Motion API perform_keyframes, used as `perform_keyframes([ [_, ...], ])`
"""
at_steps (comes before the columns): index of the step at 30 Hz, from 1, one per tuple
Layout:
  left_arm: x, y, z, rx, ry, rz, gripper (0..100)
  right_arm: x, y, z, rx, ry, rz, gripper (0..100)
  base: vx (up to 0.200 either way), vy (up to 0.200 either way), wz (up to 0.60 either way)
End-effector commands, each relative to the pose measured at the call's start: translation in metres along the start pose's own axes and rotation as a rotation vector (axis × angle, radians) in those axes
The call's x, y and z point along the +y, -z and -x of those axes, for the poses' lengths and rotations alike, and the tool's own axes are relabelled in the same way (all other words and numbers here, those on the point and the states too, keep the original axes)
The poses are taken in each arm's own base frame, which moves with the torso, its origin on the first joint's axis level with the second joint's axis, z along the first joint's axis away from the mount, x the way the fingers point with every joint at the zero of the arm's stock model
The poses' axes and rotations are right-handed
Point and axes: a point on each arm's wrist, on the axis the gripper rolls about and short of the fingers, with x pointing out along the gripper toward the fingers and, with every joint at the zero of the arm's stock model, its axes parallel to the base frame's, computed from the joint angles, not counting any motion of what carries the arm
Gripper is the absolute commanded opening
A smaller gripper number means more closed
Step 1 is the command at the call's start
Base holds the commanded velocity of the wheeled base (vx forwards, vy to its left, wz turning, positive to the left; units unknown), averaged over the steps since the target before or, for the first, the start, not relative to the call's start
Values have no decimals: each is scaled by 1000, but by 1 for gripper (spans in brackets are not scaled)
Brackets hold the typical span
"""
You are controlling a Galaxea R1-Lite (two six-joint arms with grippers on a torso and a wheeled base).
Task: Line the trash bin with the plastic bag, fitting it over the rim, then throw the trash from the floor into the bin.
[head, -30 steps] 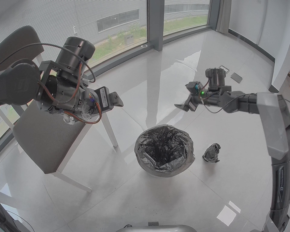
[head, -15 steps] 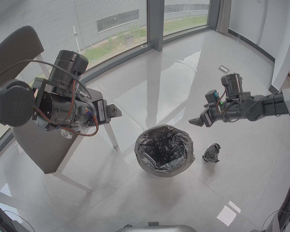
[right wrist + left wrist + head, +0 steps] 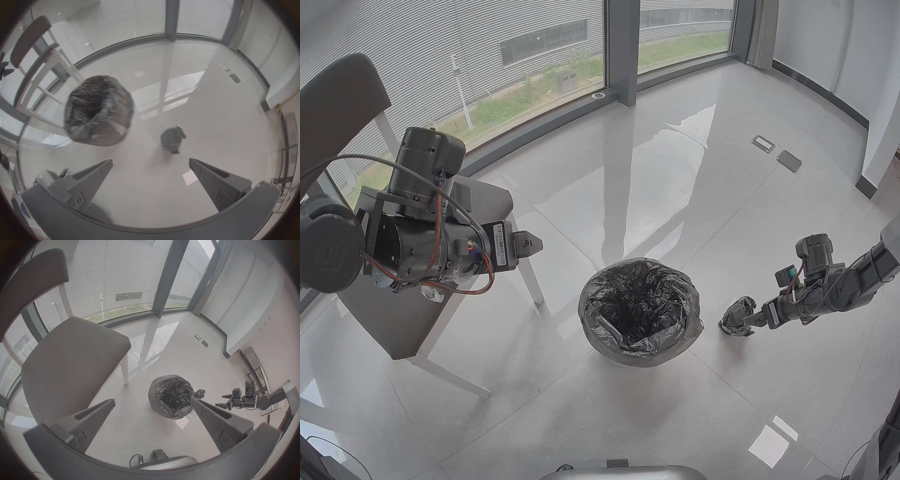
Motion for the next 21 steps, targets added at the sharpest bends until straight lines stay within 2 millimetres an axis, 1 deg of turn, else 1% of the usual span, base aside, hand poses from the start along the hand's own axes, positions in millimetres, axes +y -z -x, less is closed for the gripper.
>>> perform_keyframes([
  [1,8,-2,0,-16,-20,11,100,-23,8,-35,22,35,-37,100,0,0,0],
  [5,11,-2,-2,-12,-33,20,100,-25,5,-51,18,33,-33,100,0,0,0],
  [6,11,-2,-2,-11,-32,20,100,-25,5,-53,19,35,-33,100,0,0,0],
  [9,13,4,-7,12,-41,20,100,-27,7,-69,28,33,-24,100,0,0,0],
  [10,13,6,-9,18,-43,17,100,-29,8,-72,30,35,-18,100,0,0,0],
  [12,13,6,-9,18,-43,17,100,-29,8,-72,30,35,-18,100,0,0,0],
  [13,14,13,-14,31,-47,14,100,-39,11,-93,32,45,10,100,0,0,0],
  [18,16,15,-15,22,-47,16,100,-46,4,-120,-1,57,19,100,0,0,0],
  [20,17,14,-13,15,-48,17,100,-48,4,-134,-8,59,18,100,0,0,0],
  [21,17,14,-13,15,-48,17,100,-48,4,-134,-8,59,18,100,0,0,0],
])
